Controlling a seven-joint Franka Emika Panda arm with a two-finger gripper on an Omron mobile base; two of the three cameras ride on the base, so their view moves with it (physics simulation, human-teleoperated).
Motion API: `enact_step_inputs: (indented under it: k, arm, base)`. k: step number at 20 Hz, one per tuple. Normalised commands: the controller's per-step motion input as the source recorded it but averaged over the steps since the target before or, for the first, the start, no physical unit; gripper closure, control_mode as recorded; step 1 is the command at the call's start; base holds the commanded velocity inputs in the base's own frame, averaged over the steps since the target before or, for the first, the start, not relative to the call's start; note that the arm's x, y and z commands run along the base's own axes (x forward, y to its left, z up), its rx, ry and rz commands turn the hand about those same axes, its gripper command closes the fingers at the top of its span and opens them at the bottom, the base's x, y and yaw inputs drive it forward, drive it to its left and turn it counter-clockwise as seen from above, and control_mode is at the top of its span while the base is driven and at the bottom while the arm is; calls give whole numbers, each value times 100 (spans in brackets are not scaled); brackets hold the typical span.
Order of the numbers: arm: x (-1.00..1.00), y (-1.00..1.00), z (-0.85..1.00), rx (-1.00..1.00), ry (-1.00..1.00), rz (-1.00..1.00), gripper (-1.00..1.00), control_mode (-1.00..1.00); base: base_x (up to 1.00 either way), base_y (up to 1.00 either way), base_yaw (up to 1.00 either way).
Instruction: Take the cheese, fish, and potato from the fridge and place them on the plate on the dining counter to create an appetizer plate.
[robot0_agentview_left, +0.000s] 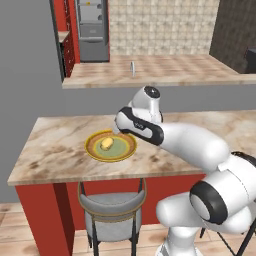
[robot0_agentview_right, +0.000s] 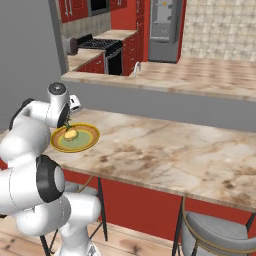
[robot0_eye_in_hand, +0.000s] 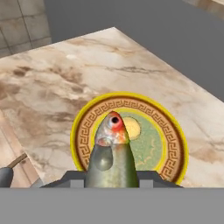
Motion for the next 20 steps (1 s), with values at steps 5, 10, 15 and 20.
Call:
enact_step_inputs:
  k: [5,10,15,20]
  arm:
    - [16,1,-26,-3,0,-3,100,-100]
    - [19,0,-30,-3,0,-6,100,-100]
    - [33,0,-22,0,1,-9,100,-100]
    - [37,0,-18,0,2,-13,100,-100]
  base:
    - [0,0,0]
    - [0,0,0]
    - [0,0,0]
    - [0,0,0]
